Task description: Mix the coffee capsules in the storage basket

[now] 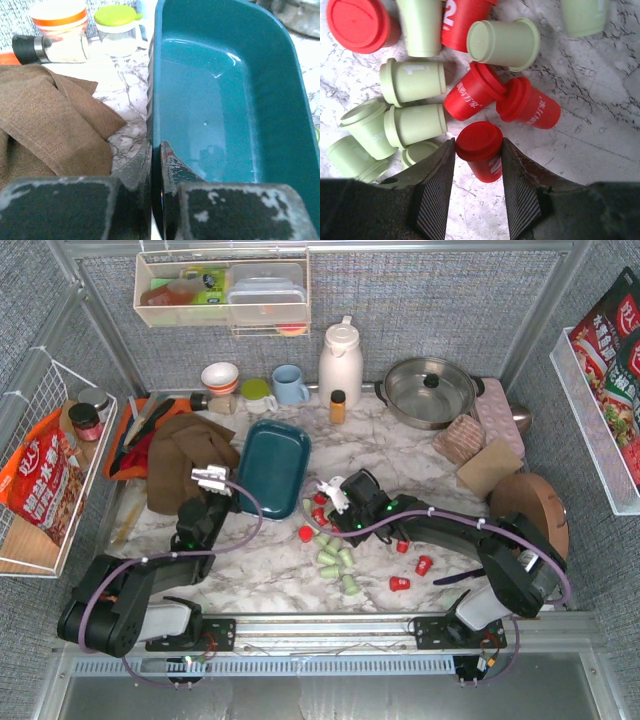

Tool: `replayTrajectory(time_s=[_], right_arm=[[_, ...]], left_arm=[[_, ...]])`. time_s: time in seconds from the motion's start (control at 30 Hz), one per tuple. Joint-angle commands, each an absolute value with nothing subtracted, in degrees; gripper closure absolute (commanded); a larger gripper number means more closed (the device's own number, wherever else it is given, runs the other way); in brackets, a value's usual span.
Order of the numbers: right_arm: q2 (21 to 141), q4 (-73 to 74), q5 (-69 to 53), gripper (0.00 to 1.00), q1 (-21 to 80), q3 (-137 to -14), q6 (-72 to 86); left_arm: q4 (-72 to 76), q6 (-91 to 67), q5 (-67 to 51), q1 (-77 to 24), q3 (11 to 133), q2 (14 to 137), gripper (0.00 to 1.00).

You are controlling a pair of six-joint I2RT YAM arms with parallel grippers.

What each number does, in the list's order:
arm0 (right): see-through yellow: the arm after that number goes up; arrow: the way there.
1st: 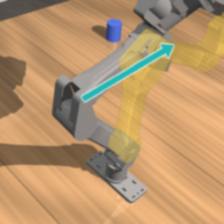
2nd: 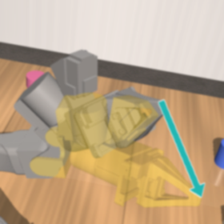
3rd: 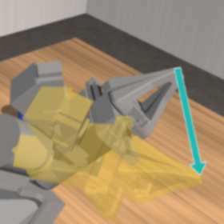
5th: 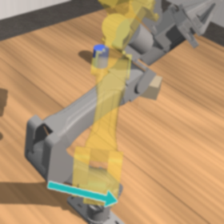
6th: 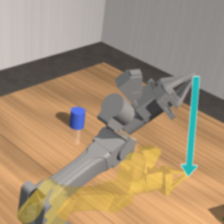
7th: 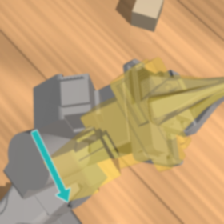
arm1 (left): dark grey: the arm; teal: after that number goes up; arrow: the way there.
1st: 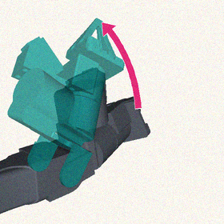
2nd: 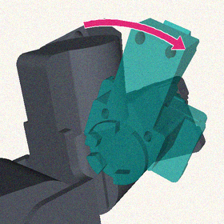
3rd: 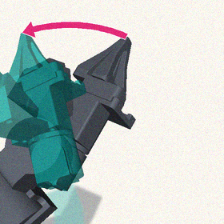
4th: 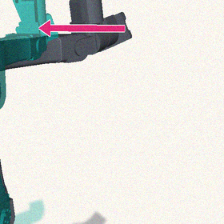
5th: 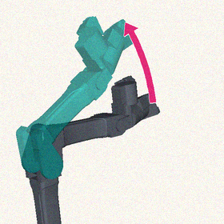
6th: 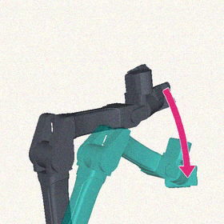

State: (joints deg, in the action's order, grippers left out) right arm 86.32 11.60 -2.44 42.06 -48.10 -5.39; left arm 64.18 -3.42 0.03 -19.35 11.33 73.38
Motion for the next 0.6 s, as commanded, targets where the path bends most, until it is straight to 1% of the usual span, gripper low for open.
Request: replayTrajectory(time_s=[0.0,0.1,0.2,0.4,0.57], right_arm=[[85.53,9.49,1.24,0.55,42.11,-47.08,-1.41],[84.86,9.17,2.41,0.55,42.1,-46.91,-0.02],[84.88,10.41,2.29,0.55,42.11,-47.74,0.7],[85.38,12.6,3.26,0.54,42.11,-48.5,1.57],[85.74,13.18,3.92,0.54,41.75,-48.98,2.22]], left_arm=[[78.99,-3.17,-2.23,-19.34,8.66,73.71,0.89],[83.3,-3.31,-2.35,-19.29,7.54,75.05,0.89],[79.55,-7.65,0.92,-19.34,9.66,76.54,0.89],[60.84,-15.69,8.49,-19.25,17.22,77.93,0.89],[47.69,-21.64,8.78,-19.24,23.01,79.48,0.89]])
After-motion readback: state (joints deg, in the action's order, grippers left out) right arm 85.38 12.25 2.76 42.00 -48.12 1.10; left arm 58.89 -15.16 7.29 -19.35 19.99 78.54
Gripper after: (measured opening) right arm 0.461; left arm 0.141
